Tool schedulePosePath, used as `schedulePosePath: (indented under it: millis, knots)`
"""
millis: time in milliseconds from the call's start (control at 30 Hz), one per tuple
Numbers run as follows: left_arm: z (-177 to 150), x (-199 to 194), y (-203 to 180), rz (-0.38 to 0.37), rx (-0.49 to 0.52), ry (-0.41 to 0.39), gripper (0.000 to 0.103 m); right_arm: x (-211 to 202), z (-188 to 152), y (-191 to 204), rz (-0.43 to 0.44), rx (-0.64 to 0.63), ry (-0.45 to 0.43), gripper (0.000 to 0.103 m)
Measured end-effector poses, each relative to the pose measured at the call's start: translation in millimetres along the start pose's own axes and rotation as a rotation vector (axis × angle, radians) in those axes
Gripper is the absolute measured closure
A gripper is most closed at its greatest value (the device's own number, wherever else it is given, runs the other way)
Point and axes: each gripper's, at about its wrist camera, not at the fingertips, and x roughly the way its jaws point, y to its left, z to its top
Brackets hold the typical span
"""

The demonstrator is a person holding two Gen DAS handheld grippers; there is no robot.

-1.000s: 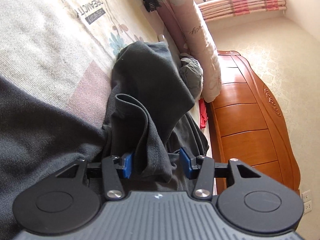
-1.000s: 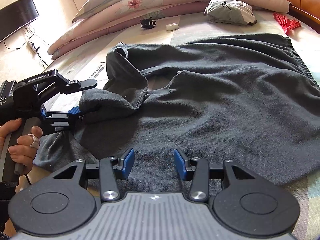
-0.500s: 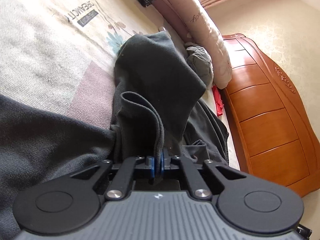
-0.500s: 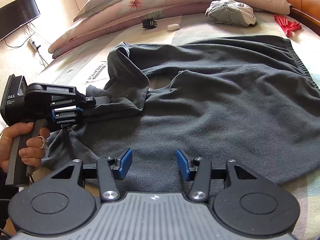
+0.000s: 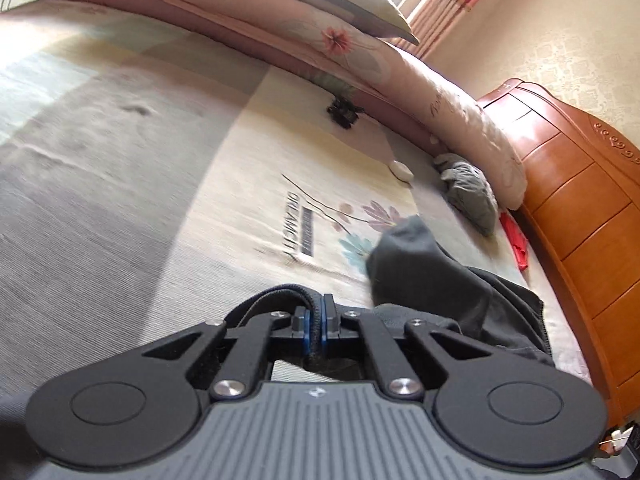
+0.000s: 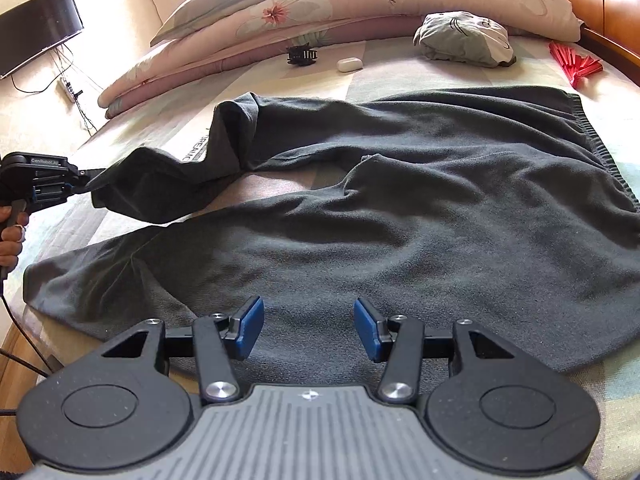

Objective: Fold clothes
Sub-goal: 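Pull the held leg cuff away from the waistband with the left gripper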

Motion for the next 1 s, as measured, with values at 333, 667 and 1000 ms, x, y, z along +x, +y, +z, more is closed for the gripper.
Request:
schedulePosePath:
  millis: [333,667,1000]
  knots:
    - [58,-29,38,0.135,0.030,-0.117,0.101,4,3,7,-0.007,-0.017,0.011,0.048]
    - [110,-48,48,0.167,0.051,-0.241,0.101,6,8,12,-0.027,-0.032,0.020,0.048]
    - [110,2,74,0.254,0.069,-0.176,0.101,13,15,18,-0.048,-0.052,0.042,0.048]
